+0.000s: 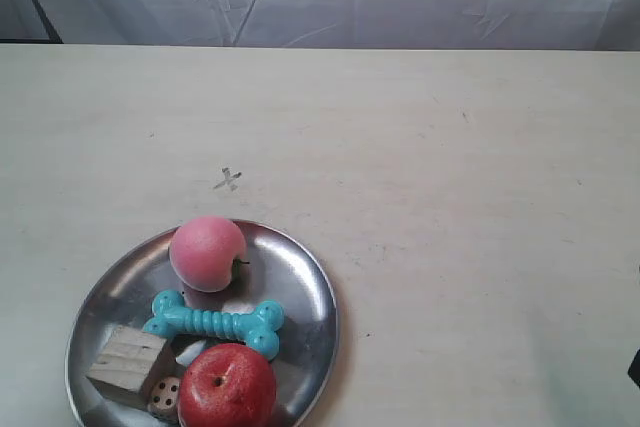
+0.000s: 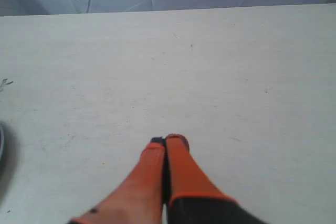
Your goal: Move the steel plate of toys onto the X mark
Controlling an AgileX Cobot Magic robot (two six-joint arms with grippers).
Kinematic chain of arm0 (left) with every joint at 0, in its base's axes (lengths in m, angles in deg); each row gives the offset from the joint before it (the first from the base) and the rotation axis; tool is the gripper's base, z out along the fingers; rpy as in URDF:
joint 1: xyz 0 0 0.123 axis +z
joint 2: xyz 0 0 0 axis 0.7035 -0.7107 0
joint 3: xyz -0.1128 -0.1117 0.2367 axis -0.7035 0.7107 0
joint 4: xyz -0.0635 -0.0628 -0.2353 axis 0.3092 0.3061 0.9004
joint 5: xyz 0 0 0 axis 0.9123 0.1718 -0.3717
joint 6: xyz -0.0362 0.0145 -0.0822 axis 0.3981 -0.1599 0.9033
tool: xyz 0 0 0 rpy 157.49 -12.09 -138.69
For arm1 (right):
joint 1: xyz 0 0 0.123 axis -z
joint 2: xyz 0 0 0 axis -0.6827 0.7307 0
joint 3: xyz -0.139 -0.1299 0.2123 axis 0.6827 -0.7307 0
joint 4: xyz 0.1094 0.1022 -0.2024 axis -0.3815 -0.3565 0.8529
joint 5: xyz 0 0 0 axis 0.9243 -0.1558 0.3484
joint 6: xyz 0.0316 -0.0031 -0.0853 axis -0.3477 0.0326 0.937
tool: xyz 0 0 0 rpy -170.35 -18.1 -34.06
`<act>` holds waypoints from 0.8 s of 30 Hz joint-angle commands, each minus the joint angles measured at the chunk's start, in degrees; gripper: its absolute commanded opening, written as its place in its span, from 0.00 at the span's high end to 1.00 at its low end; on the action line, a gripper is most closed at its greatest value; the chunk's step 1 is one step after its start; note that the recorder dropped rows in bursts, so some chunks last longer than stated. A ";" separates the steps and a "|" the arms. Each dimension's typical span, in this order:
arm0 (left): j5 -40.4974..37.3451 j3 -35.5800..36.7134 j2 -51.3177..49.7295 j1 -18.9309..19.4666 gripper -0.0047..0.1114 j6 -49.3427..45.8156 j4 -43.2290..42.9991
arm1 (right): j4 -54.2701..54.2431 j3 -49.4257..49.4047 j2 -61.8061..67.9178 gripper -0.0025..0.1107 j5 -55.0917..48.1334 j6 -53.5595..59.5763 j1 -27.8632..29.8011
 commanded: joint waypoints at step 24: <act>33.76 0.21 0.25 0.04 0.96 1.59 25.96 | -26.45 -0.23 -0.23 0.99 20.26 0.00 0.33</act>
